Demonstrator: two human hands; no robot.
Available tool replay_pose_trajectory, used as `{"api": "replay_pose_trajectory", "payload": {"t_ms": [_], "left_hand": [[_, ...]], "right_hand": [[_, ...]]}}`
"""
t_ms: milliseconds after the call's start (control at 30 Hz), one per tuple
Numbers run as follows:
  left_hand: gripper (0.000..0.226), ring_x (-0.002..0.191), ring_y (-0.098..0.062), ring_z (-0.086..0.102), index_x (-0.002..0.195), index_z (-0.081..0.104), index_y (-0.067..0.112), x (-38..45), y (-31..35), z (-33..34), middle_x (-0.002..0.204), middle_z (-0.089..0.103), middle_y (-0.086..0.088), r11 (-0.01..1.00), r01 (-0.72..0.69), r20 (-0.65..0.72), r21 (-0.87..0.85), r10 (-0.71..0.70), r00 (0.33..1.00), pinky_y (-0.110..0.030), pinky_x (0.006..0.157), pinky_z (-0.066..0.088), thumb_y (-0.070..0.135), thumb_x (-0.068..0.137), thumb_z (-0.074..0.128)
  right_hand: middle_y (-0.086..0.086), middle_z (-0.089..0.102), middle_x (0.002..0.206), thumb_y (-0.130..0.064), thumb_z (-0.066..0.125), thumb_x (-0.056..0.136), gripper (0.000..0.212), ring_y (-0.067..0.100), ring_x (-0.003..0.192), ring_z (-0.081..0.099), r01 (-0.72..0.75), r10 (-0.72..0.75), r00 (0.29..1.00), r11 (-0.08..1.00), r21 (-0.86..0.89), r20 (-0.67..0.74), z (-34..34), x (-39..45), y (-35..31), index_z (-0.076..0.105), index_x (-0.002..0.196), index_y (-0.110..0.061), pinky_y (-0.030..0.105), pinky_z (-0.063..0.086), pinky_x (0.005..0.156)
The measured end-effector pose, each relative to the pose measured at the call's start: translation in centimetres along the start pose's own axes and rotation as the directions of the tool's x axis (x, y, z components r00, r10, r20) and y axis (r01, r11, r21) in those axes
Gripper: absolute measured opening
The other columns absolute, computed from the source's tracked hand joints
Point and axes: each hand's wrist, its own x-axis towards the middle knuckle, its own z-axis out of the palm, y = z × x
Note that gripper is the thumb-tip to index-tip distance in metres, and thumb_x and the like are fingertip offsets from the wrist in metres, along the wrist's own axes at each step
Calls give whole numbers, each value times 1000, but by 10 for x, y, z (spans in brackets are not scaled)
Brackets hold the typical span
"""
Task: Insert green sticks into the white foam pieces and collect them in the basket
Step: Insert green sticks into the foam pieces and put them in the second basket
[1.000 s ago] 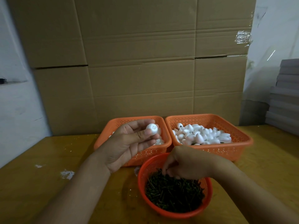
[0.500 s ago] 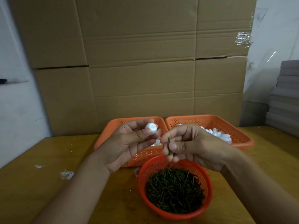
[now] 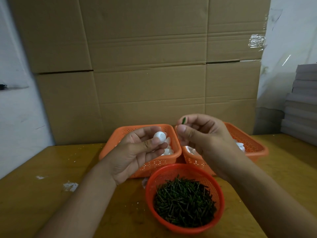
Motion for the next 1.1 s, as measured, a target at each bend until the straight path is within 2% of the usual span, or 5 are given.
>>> {"api": "replay_pose_trajectory", "payload": {"t_ms": [167, 300, 500, 667, 1100], "left_hand": [[32, 93, -20, 74, 99, 78, 15, 0, -2, -1, 105, 74, -10, 1000, 9, -19, 7, -9, 1000, -28, 78, 59, 12, 69, 88], [32, 88, -14, 72, 101, 80, 17, 0, -1, 1, 98, 75, -5, 999, 2, -25, 38, -1, 1000, -25, 75, 58, 16, 70, 87], [28, 83, -12, 70, 90, 80, 20, 0, -1, 4, 92, 74, -1, 995, -74, -66, 74, 79, 995, -23, 70, 58, 12, 64, 83], [25, 82, -11, 68, 87, 80, 21, 0, -2, 5, 91, 73, 1, 986, -109, -74, 124, 119, 990, -23, 72, 57, 5, 68, 79], [29, 90, -17, 70, 90, 75, 18, 1, -6, 7, 95, 74, -4, 967, -109, -76, 230, 130, 989, -29, 80, 59, 4, 67, 86]], "right_hand": [[-1, 71, 74, -3, 59, 95, 22, 9, 70, 67, 149, -189, 974, 947, -284, -121, 1, -2, -4, 72, 105, -18, 25, 58, 66], [-15, 69, 78, -1, 61, 93, 30, 5, 73, 67, 134, -212, 977, 656, -743, -11, -2, -3, 1, 73, 113, -19, 27, 54, 72], [-9, 70, 66, -9, 74, 86, 18, 7, 55, 66, 99, -180, 983, 669, -736, -32, 1, -5, 3, 71, 80, -25, 29, 53, 57], [-10, 70, 63, -4, 69, 89, 20, 1, 62, 67, 94, -168, 985, 674, -732, -28, 0, -3, 5, 76, 87, -23, 12, 50, 59], [-14, 74, 71, -2, 66, 90, 24, 5, 63, 71, 79, -116, 993, 728, -681, -9, 3, -3, 14, 62, 89, -25, 39, 60, 66]]}}
